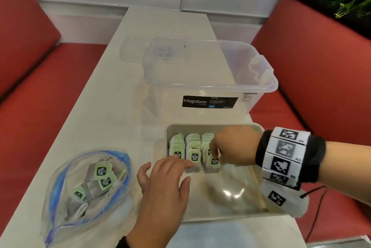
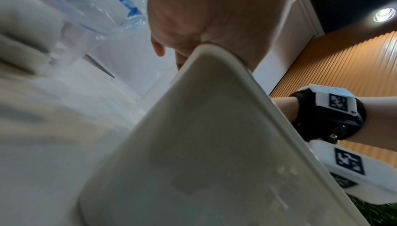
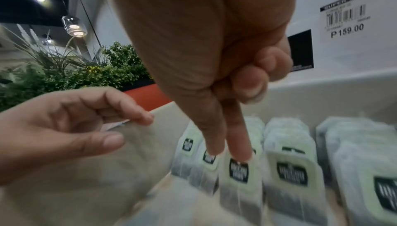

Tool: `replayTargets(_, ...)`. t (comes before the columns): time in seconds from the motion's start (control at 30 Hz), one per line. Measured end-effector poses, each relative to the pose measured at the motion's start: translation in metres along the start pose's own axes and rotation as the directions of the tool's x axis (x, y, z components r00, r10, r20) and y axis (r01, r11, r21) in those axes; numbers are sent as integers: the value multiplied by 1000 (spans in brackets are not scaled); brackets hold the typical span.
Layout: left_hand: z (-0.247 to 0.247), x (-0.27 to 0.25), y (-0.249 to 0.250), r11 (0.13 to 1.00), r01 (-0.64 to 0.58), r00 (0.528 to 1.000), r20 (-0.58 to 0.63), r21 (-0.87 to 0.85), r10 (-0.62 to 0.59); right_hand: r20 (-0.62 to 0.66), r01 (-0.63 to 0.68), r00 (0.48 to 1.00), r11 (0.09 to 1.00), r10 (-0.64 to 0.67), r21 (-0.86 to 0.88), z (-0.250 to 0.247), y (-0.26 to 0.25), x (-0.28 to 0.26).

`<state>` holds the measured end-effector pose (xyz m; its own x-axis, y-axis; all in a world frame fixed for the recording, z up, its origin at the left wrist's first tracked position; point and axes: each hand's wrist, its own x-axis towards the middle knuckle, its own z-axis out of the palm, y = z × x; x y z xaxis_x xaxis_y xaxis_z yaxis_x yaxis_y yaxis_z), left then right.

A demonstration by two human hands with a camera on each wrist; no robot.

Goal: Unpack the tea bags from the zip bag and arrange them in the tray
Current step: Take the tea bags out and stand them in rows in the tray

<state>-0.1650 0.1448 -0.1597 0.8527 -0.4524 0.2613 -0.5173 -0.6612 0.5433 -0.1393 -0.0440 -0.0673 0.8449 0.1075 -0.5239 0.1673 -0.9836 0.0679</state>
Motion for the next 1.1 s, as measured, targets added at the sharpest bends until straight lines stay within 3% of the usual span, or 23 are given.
replayTargets(0.13,-1,0,1,999,-36,999,-36,10,36,273,104,958,994,-92,-30,18,-2,0)
replayTargets(0.3,-2,0,1,999,-44,999,-22,30,44,427,156,903,960,-44,-230,36,-10,21)
replayTargets(0.47,-1,-1,0,1000,-27,1000,2,12,27,342,62,939,996,-35,-67,33,-7,28)
replayTargets(0.93,-8,1,4,999,-32,999,18,-41,33,332,29,943,999,-13,-45,34,-8,25)
replayTargets(1.1,-12,-3,5,998,-14,1000,25,-66,16,339,101,939,990,-63,-95,31,-9,20)
